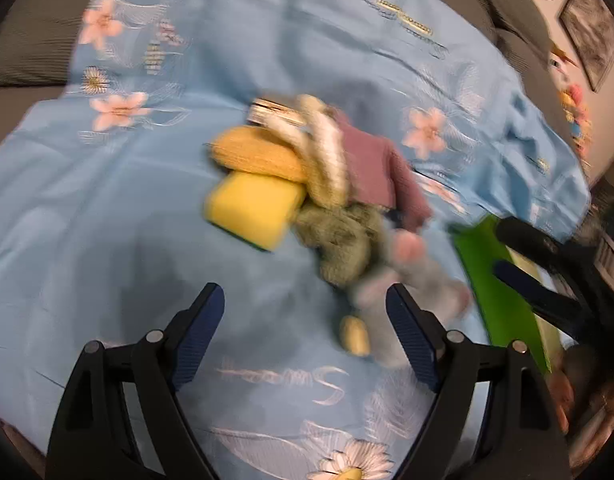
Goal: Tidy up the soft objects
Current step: 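Grasp the grey plush mouse with the right gripper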
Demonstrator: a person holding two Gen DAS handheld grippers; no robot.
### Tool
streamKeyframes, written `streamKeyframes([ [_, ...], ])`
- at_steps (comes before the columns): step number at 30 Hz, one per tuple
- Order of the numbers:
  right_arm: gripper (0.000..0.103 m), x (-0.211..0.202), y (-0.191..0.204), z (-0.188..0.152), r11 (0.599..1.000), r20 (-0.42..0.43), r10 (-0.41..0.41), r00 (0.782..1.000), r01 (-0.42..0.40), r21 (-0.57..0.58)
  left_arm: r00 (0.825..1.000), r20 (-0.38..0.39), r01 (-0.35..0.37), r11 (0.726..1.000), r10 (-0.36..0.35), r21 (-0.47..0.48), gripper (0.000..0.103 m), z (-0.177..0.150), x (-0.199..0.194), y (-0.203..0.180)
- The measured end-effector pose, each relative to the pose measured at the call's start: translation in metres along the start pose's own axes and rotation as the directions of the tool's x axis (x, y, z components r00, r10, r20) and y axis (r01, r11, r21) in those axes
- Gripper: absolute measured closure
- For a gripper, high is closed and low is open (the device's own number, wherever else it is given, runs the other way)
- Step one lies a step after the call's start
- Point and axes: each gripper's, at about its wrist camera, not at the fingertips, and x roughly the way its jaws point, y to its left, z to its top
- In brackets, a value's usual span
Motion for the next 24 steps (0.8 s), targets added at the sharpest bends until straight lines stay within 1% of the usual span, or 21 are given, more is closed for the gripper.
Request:
streamKeyframes([
  [2,0.018,0.004,-0.009,0.002,1.000,-0.013,-0.013,1.000,0.013,0.014,0.999,-0.017,0.050,0.998,-0.050,0.024,0.021,-0.005,0.001,-0.012],
  [3,0.018,0.011,-0.012,0.003,1.000,-0.035,-0.017,0.999,0.017,0.017,0.997,-0.028,0.072,0.997,-0.071,0.039,0.021,-0.008,0.004,-0.019],
  [6,0.018,0.024,-0.012,0.001,1.000,-0.088,0.027,0.996,-0.026,0.010,0.992,-0.076,0.107,0.992,-0.102,0.072,0.021,-0.017,0.016,-0.034],
  [8,0.018,0.034,-0.009,0.000,0.998,-0.125,0.055,0.991,-0.057,-0.008,0.986,-0.107,0.134,0.989,-0.126,0.067,0.021,-0.022,0.024,-0.038],
  [10,0.018,0.047,-0.006,-0.002,0.998,-0.165,0.058,0.985,-0.063,-0.020,0.981,-0.124,0.160,0.986,-0.152,0.056,0.022,-0.026,0.028,-0.040],
  [12,0.018,0.060,-0.006,-0.006,0.998,-0.208,0.048,0.977,-0.055,-0.025,0.977,-0.136,0.173,0.984,-0.165,0.051,0.024,-0.029,0.033,-0.040],
  [15,0.018,0.076,-0.010,-0.010,0.999,-0.253,0.036,0.967,-0.042,-0.018,0.976,-0.144,0.171,0.984,-0.162,0.050,0.027,-0.032,0.038,-0.039],
  [17,0.020,0.082,-0.016,-0.011,0.997,-0.266,0.074,0.961,-0.071,0.021,0.973,-0.148,0.186,0.982,-0.178,0.039,0.031,-0.031,0.043,-0.038],
  [18,0.024,0.084,-0.018,-0.012,0.994,-0.277,0.111,0.955,-0.102,0.046,0.970,-0.153,0.198,0.980,-0.192,0.030,0.036,-0.031,0.045,-0.038],
  [19,0.024,0.086,-0.020,-0.013,0.991,-0.283,0.130,0.950,-0.117,0.062,0.966,-0.156,0.211,0.977,-0.205,0.020,0.040,-0.031,0.047,-0.037],
  [21,0.025,0.090,-0.024,-0.016,0.988,-0.280,0.150,0.948,-0.132,0.081,0.958,-0.163,0.242,0.970,-0.237,0.007,0.041,-0.030,0.049,-0.037],
  [24,0.027,0.085,-0.021,-0.019,0.989,-0.259,0.146,0.955,-0.131,0.075,0.957,-0.160,0.245,0.969,-0.242,0.004,0.043,-0.030,0.050,-0.040],
])
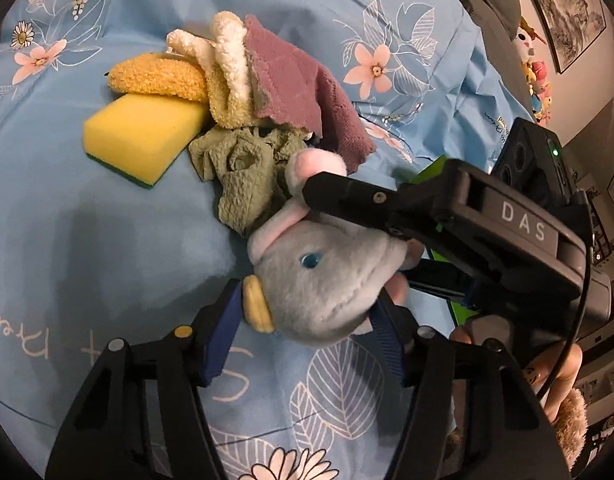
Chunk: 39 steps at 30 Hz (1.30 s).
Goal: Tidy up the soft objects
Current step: 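Grasp the grey plush mouse with the right gripper, then carry the grey plush mouse over the green box with the right gripper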
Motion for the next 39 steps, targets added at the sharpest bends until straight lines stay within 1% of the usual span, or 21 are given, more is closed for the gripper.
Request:
streamKeyframes([
  [4,0.029,-0.008,0.014,-0.005,0.999,0.044,0.000,0.999,0.001,-0.033,1.000,0.012,0.000,1.000,0.000,0.007,0.043,0.000,-0.007,-0.002],
  [6,0.029,-0.016,0.021,-0.007,0.999,0.079,0.012,0.997,-0.009,-0.046,0.999,0.034,-0.007,1.000,0.006,0.023,0.043,0.002,-0.013,-0.006],
  [11,0.029,-0.038,0.040,-0.013,0.995,0.165,0.029,0.986,-0.013,-0.095,0.995,0.100,-0.004,0.998,-0.002,0.060,0.043,0.004,-0.035,-0.016],
  [14,0.029,-0.048,0.046,-0.014,0.995,0.204,0.050,0.978,-0.032,-0.091,0.991,0.134,0.001,0.997,-0.012,0.082,0.043,0.005,-0.046,-0.022],
  [18,0.029,-0.060,0.058,-0.018,0.991,0.251,0.064,0.966,-0.033,-0.129,0.985,0.171,-0.009,0.993,-0.011,0.116,0.043,0.008,-0.056,-0.030],
  [24,0.029,-0.066,0.071,-0.022,0.989,0.280,0.064,0.958,-0.023,-0.147,0.981,0.192,-0.004,0.991,-0.022,0.135,0.043,0.009,-0.067,-0.032],
  [31,0.029,-0.075,0.078,-0.025,0.986,0.306,0.076,0.949,-0.026,-0.165,0.977,0.211,-0.005,0.989,-0.026,0.146,0.043,0.009,-0.077,-0.036],
  [39,0.029,-0.086,0.082,-0.027,0.985,0.336,0.067,0.940,-0.009,-0.172,0.973,0.226,0.002,0.987,-0.038,0.160,0.043,0.009,-0.082,-0.042],
])
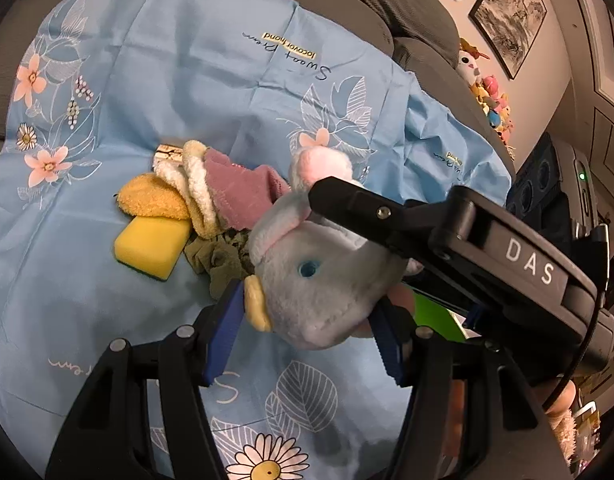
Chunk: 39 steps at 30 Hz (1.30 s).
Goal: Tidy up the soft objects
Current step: 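Carry the grey plush mouse over the green box with the right gripper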
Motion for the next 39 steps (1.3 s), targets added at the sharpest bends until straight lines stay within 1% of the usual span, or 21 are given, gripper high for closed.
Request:
streamKeyframes([
  [7,0.029,-0.014,0.000,0.006,1.000,0.035,-0.010,0.999,0.010,-0.009,1.000,0.013,0.018,1.000,-0.019,0.025,0.043,0.005,-0.002,-0.009],
  [10,0.029,-0.025,-0.001,0.011,1.000,0.065,-0.017,0.998,0.018,-0.010,1.000,0.018,0.016,0.999,-0.017,0.042,0.043,0.008,-0.001,-0.016],
  [14,0.029,-0.044,-0.006,0.019,0.999,0.114,-0.047,0.992,0.049,-0.014,1.000,0.027,0.008,0.997,-0.010,0.081,0.043,0.016,0.003,-0.037],
  [17,0.029,-0.060,-0.017,0.025,0.998,0.143,-0.058,0.988,0.057,0.012,0.999,0.022,0.022,0.995,-0.024,0.099,0.043,0.020,0.006,-0.052],
  [19,0.029,-0.072,-0.028,0.029,0.997,0.161,-0.067,0.985,0.062,0.035,0.999,0.023,0.031,0.991,-0.034,0.128,0.043,0.022,0.011,-0.066],
  [22,0.029,-0.090,-0.043,0.033,0.993,0.184,-0.107,0.977,0.098,0.059,0.998,0.013,0.051,0.986,-0.054,0.159,0.043,0.023,0.019,-0.086],
  [24,0.029,-0.100,-0.053,0.035,0.990,0.198,-0.132,0.971,0.119,0.076,0.997,-0.003,0.070,0.982,-0.071,0.175,0.043,0.023,0.027,-0.100],
  [28,0.029,-0.118,-0.083,0.038,0.981,0.221,-0.154,0.963,0.123,0.150,0.995,-0.031,0.100,0.973,-0.096,0.208,0.043,0.023,0.043,-0.127],
  [31,0.029,-0.127,-0.106,0.040,0.966,0.214,-0.191,0.958,0.145,0.213,0.993,-0.056,0.116,0.964,-0.105,0.239,0.043,0.022,0.057,-0.146],
  [34,0.029,-0.134,-0.125,0.040,0.953,0.210,-0.223,0.952,0.167,0.255,0.989,-0.092,0.136,0.959,-0.116,0.250,0.043,0.018,0.075,-0.162],
  [36,0.029,-0.142,-0.140,0.040,0.941,0.208,-0.246,0.947,0.181,0.286,0.984,-0.123,0.157,0.955,-0.130,0.252,0.043,0.016,0.087,-0.173],
  [39,0.029,-0.151,-0.165,0.038,0.911,0.188,-0.295,0.937,0.216,0.352,0.971,-0.182,0.202,0.943,-0.156,0.265,0.043,0.011,0.106,-0.188],
])
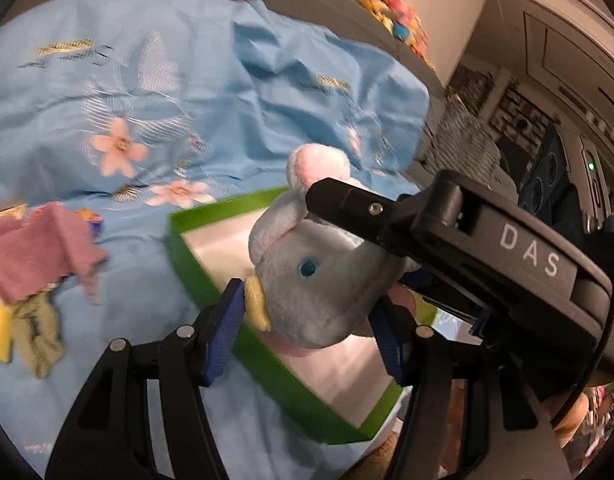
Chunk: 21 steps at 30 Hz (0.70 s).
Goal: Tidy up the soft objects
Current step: 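Carry the grey plush mouse over the green box with the right gripper, then lower the mouse into the box and open the right gripper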
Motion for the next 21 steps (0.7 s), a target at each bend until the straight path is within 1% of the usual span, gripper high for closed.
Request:
streamKeyframes([
  [2,0.029,0.002,-0.016,0.003,0.999,-0.010,-0.035,0.999,0.036,0.036,0.999,-0.042,0.025,1.000,-0.024,0.013,0.043,0.002,0.017,-0.008],
  [5,0.029,0.005,-0.038,0.006,0.990,-0.036,-0.111,0.993,0.113,0.083,0.994,-0.104,0.040,0.999,-0.038,0.017,0.043,0.002,0.041,-0.018],
  [6,0.029,0.007,-0.045,0.007,0.984,-0.049,-0.147,0.988,0.151,0.097,0.992,-0.122,0.045,0.999,-0.042,0.021,0.043,0.001,0.047,-0.021],
  [9,0.029,0.014,-0.061,0.009,0.969,-0.080,-0.210,0.974,0.218,0.117,0.982,-0.181,0.057,0.998,-0.050,0.030,0.043,-0.003,0.068,-0.027],
  [12,0.029,0.020,-0.073,0.009,0.950,-0.108,-0.273,0.956,0.285,0.126,0.973,-0.227,0.047,0.998,-0.038,0.034,0.043,-0.007,0.084,-0.032],
  [15,0.028,0.020,-0.079,0.008,0.939,-0.116,-0.302,0.946,0.316,0.132,0.966,-0.258,0.040,0.998,-0.028,0.040,0.042,-0.009,0.093,-0.034],
  [17,0.028,0.018,-0.080,0.008,0.940,-0.114,-0.298,0.948,0.312,0.135,0.963,-0.269,0.038,0.999,-0.029,0.028,0.042,-0.012,0.096,-0.032],
  [18,0.026,0.017,-0.079,0.008,0.945,-0.108,-0.289,0.951,0.302,0.125,0.963,-0.268,0.038,0.999,-0.032,0.017,0.041,-0.012,0.094,-0.029],
  [19,0.020,0.017,-0.077,0.009,0.949,-0.101,-0.281,0.954,0.292,0.117,0.964,-0.265,0.037,0.999,-0.032,0.011,0.040,-0.013,0.093,-0.028],
  [21,0.015,0.011,-0.069,0.009,0.955,-0.063,-0.270,0.961,0.276,0.108,0.968,-0.248,0.037,0.999,-0.036,0.001,0.038,-0.012,0.083,-0.025],
])
